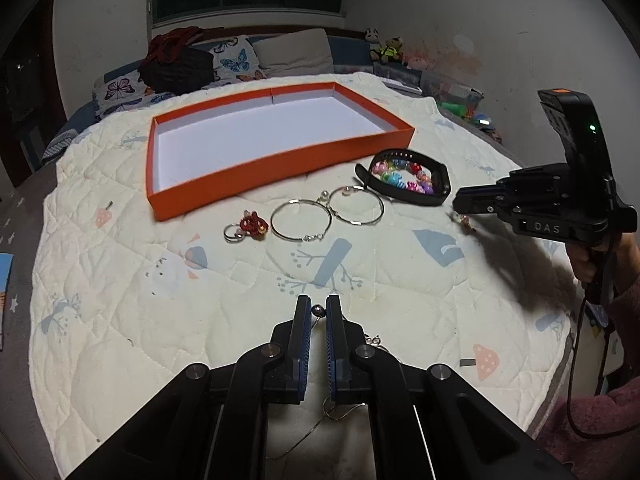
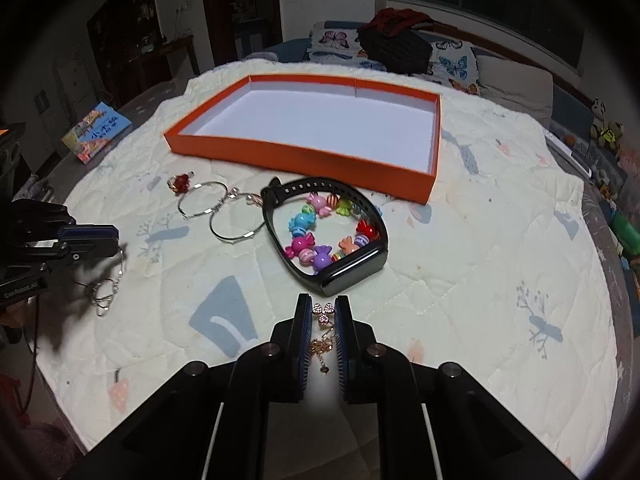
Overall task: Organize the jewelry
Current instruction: 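Grasp the rose-gold chain pendant with the right gripper, then lift both held chains and carry them over the orange tray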
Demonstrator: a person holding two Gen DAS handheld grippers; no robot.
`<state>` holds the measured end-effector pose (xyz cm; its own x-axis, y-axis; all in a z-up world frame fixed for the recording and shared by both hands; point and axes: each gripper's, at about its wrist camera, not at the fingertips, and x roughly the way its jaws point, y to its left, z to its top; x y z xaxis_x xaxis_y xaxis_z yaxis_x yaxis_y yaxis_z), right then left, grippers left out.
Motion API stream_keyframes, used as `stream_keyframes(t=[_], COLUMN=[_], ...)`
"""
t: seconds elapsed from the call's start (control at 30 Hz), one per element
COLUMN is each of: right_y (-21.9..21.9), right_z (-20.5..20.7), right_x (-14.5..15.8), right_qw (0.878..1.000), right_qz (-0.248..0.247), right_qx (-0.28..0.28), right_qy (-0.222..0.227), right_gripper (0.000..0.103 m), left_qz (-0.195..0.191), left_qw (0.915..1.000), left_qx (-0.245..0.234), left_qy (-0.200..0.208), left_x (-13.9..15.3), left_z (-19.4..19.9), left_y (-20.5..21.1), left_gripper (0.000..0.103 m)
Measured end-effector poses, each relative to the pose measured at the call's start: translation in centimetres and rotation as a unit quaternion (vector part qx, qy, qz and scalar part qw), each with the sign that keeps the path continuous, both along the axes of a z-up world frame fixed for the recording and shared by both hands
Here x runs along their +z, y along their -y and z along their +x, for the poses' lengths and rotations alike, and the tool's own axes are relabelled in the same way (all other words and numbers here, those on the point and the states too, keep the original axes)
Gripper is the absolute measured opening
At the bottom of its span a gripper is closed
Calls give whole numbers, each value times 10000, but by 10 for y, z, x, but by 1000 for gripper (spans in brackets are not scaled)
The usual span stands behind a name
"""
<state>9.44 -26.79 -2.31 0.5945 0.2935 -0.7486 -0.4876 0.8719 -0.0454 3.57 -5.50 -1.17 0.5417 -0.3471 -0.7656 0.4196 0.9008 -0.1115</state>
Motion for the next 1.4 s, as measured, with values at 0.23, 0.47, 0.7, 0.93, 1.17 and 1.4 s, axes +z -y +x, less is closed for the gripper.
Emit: stream_keyframes(t=[0.23, 0.47, 0.7, 0.93, 1.17, 1.4], right_y=[3, 2, 3, 2, 1, -1], right_z=[-18, -23, -20, -10, 3, 22], right_x=[38, 76, 106, 137, 167, 189], right_qw=[9983, 9944, 9909, 9872, 9826, 9796], right_qz=[503, 852, 984, 1063, 1140, 1141], right_qx=[205, 367, 421, 470, 467, 440], right_qy=[216, 512, 813, 1096, 1390, 1593], right_gripper=[14, 14, 14, 14, 14, 14], left_qz=[-134, -259, -284, -247, -250, -87], left_qw=[9990, 9954, 9886, 9817, 9755, 9718], left_qx=[148, 229, 258, 268, 355, 449], left_qy=[394, 898, 1453, 1870, 2156, 2313], left_x=[38, 92, 153, 209, 258, 289], left_z=[-9, -16, -13, 2, 32, 72], left_y=[-9, -18, -24, -26, -31, -33], left_gripper=[7, 7, 7, 7, 7, 7])
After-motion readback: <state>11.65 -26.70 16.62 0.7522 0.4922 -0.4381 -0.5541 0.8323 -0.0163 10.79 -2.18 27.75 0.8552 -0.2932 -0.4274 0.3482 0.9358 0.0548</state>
